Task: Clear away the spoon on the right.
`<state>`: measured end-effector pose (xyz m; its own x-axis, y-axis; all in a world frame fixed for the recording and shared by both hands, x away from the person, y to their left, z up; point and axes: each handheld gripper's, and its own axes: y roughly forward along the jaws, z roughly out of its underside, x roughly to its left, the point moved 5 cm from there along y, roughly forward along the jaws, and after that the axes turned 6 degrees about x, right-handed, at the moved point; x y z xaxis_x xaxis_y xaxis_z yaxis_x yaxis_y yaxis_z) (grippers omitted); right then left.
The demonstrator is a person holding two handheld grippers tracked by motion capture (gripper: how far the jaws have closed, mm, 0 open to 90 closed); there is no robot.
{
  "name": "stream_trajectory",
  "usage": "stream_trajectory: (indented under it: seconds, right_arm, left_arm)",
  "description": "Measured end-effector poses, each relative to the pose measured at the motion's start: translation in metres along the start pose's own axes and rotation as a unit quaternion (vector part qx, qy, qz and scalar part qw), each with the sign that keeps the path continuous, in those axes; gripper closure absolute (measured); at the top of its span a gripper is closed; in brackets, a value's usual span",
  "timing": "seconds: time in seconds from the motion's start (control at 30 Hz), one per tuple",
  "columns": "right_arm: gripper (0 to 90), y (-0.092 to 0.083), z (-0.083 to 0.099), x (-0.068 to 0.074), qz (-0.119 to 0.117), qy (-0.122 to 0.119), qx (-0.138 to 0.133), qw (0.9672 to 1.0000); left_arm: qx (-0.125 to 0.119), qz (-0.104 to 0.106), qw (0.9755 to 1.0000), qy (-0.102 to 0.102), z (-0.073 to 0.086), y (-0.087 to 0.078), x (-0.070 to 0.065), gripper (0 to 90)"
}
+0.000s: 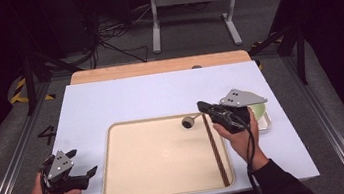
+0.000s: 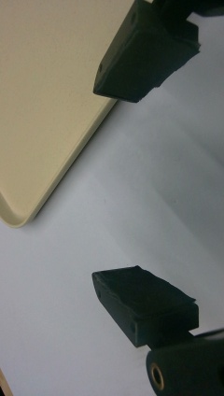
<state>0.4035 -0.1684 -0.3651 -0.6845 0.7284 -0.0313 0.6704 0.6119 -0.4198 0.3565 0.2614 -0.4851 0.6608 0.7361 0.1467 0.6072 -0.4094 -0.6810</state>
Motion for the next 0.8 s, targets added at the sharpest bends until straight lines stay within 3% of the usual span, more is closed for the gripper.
stream_trajectory:
  seconds: [0.1, 0.13, 0.23, 0.37, 0.5, 0.63, 0.8]
  right_arm:
    - [89.4, 0.015, 0.004, 0.007, -0.008, 0.003, 0.006, 0.9999]
    - [89.4, 0.025, 0.01, 0.014, -0.018, 0.002, 0.02, 0.9996]
    - [89.3, 0.036, 0.022, 0.021, -0.029, -0.004, 0.048, 0.9984]
    - [88.8, 0.038, 0.032, 0.024, -0.041, -0.006, 0.068, 0.9969]
    - [85.9, 0.037, 0.049, 0.026, -0.048, -0.009, 0.107, 0.9931]
    - [83.1, 0.038, 0.069, 0.029, -0.06, -0.002, 0.15, 0.9869]
    - [82.1, 0.039, 0.083, 0.037, -0.059, -0.002, 0.174, 0.9829]
  left_arm:
    - [-0.001, 0.0, 1.0, 0.001, 0.0, 0.0, 0.0, 11.5]
    - [-0.002, 0.001, 1.0, 0.001, 0.0, 0.0, 0.0, 11.5]
    - [-0.001, 0.002, 1.0, 0.001, 0.0, 0.001, 0.0, 11.5]
    - [0.0, 0.004, 1.0, 0.003, 0.0, 0.0, -0.001, 11.5]
    - [0.0, 0.002, 1.0, 0.002, 0.0, 0.001, 0.0, 11.4]
    - [0.003, 0.003, 1.0, 0.002, 0.0, 0.002, -0.001, 11.4]
    - [0.004, 0.003, 1.0, 0.003, 0.0, 0.001, -0.001, 11.4]
